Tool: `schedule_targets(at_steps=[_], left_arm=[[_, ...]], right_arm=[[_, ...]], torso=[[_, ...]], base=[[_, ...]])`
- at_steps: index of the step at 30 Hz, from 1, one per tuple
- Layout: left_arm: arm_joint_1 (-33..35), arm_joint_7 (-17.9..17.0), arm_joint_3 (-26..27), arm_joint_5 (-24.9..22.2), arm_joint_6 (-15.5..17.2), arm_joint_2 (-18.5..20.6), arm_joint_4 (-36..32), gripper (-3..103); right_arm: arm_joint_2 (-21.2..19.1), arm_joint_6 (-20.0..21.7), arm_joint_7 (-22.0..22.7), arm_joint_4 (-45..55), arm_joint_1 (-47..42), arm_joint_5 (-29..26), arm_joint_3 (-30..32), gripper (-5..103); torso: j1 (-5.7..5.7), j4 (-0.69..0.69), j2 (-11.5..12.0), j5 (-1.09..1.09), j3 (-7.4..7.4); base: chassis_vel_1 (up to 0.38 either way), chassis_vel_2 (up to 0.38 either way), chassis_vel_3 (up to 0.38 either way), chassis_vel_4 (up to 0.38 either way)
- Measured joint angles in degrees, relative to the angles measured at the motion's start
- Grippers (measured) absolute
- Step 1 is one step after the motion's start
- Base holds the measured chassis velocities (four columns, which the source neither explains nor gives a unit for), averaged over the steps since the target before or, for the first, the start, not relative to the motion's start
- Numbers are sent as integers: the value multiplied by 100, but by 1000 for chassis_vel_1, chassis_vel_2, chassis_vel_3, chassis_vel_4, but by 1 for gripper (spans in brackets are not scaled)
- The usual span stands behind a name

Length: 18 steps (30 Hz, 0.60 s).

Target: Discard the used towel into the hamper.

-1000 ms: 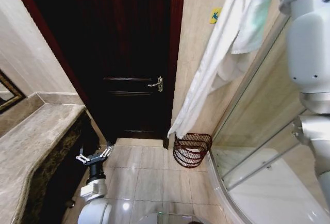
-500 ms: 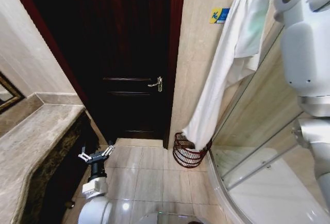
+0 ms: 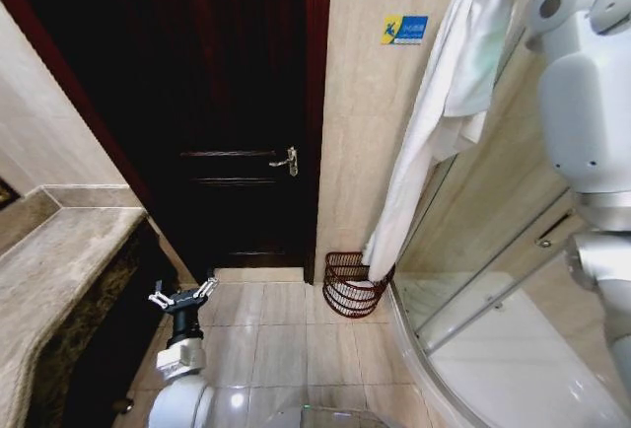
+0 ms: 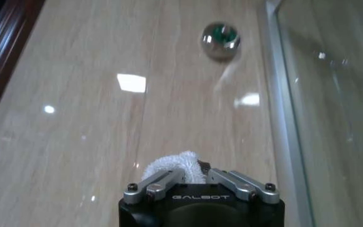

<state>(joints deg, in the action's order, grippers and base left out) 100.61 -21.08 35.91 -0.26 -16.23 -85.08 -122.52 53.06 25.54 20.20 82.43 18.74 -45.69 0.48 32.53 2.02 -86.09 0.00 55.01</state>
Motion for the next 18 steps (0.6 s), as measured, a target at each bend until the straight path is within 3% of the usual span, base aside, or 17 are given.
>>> schedule_targets(at_steps=[18], left_arm=[[72, -4, -41, 98, -115, -25, 10, 100]], right_arm=[[-384, -72, 165, 1207, -1989, -116, 546, 1]], torso=[[0, -2, 0, 1, 0]], base=[[0, 0, 0, 0]])
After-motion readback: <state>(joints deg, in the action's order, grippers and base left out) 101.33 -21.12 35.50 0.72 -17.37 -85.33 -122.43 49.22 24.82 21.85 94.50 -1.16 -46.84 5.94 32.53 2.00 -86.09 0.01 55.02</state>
